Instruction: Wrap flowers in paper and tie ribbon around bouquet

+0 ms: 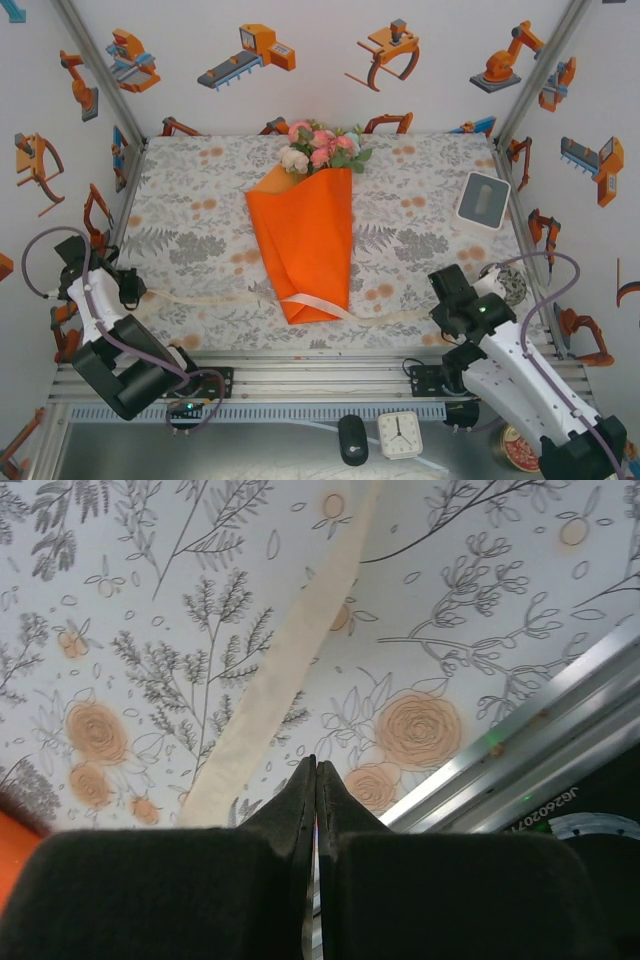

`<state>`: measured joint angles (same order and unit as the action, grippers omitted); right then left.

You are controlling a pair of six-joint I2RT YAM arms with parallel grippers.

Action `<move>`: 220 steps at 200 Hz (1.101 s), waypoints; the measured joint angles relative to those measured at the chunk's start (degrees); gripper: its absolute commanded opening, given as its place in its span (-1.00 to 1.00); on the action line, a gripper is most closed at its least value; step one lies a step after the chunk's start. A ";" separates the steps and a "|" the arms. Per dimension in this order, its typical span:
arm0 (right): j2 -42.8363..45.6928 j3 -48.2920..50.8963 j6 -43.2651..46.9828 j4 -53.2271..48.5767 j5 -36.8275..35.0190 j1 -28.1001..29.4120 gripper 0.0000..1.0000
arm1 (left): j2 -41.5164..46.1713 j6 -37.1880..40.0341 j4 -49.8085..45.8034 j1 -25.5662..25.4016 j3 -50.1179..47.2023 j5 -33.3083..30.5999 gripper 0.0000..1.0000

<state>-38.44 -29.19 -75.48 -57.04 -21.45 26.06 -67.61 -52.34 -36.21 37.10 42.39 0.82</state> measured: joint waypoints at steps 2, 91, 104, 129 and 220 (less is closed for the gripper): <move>-0.22 0.00 -0.02 -0.02 -0.17 0.00 -1.00 | -0.09 -0.02 0.17 0.00 -0.13 0.39 -1.00; -12.90 -1.99 -8.17 11.78 11.28 11.65 0.51 | 0.31 0.24 2.25 -2.99 -3.28 5.60 -0.93; -12.87 -2.16 -13.22 13.66 12.52 13.97 0.57 | 0.90 0.26 2.29 -3.85 -2.91 5.11 -0.93; -16.57 -2.16 -20.63 18.56 14.64 15.10 0.56 | 1.57 0.57 2.32 -5.75 -2.12 4.00 -0.94; -28.48 -2.51 -31.74 22.58 17.44 18.08 -1.00 | 0.92 0.92 1.88 -6.71 -1.38 1.60 -0.94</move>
<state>-66.92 -31.70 -107.22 -34.46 -4.01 44.14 -66.70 -51.42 -34.33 30.39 41.01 2.42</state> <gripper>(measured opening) 0.013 0.033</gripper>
